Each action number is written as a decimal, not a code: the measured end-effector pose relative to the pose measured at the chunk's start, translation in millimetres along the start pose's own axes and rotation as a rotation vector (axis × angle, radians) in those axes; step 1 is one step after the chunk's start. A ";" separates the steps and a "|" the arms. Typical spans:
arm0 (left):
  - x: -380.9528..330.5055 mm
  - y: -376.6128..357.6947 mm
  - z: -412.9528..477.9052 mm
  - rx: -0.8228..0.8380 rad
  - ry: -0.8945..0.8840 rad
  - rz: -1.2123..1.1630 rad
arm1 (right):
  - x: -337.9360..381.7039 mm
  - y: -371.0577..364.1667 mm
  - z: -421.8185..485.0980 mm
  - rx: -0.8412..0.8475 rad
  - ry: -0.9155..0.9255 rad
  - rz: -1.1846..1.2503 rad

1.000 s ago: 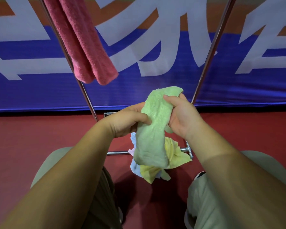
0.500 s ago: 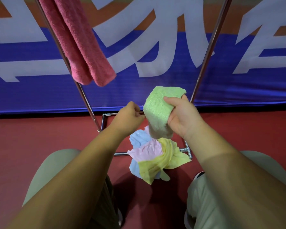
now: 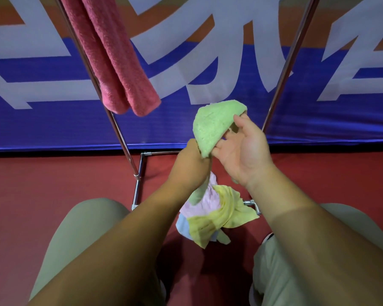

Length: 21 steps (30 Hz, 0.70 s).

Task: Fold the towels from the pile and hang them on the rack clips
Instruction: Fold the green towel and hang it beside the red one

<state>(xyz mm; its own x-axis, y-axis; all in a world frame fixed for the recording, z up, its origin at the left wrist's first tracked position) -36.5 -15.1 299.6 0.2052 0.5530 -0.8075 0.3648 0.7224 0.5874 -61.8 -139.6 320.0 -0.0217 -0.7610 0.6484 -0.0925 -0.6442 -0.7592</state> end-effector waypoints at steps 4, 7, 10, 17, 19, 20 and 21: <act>1.0 22.0 -1.5 -0.197 0.064 -0.100 | 8.2 10.2 -1.3 -0.057 0.019 -0.029; -3.6 37.2 -4.6 -0.294 0.016 -0.109 | 6.0 20.3 -1.9 -0.134 0.007 -0.102; -14.6 48.9 -10.8 -0.287 -0.066 -0.002 | -2.3 25.7 -4.3 -0.198 -0.041 -0.169; -63.0 75.1 -37.1 -0.247 -0.128 0.263 | -15.7 43.2 -23.4 -0.457 -0.195 -0.838; -75.1 82.8 -47.9 -0.238 -0.146 0.288 | -1.3 30.4 -29.6 -0.455 -0.124 -1.105; -80.7 87.2 -51.4 -0.232 -0.158 0.308 | 5.5 21.1 -30.3 -0.408 -0.086 -1.226; -85.9 92.6 -53.4 -0.228 -0.176 0.333 | 12.3 8.9 -31.3 -0.336 -0.044 -1.307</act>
<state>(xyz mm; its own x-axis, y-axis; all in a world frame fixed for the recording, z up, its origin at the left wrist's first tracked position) -68.9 26.4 426.3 0.4366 0.7062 -0.5574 0.0469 0.6008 0.7980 -94.0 -152.3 323.0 0.3002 0.3839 0.8732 -0.2581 -0.8486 0.4618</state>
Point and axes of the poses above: each hand's wrist, its own z-axis towards the middle knuckle, its own y-axis out of the back of the hand, x = y × z, the point moved 5 cm from there along z, towards the middle knuckle, and after that the axes turned 8 degrees about x, right-handed, at the moved point
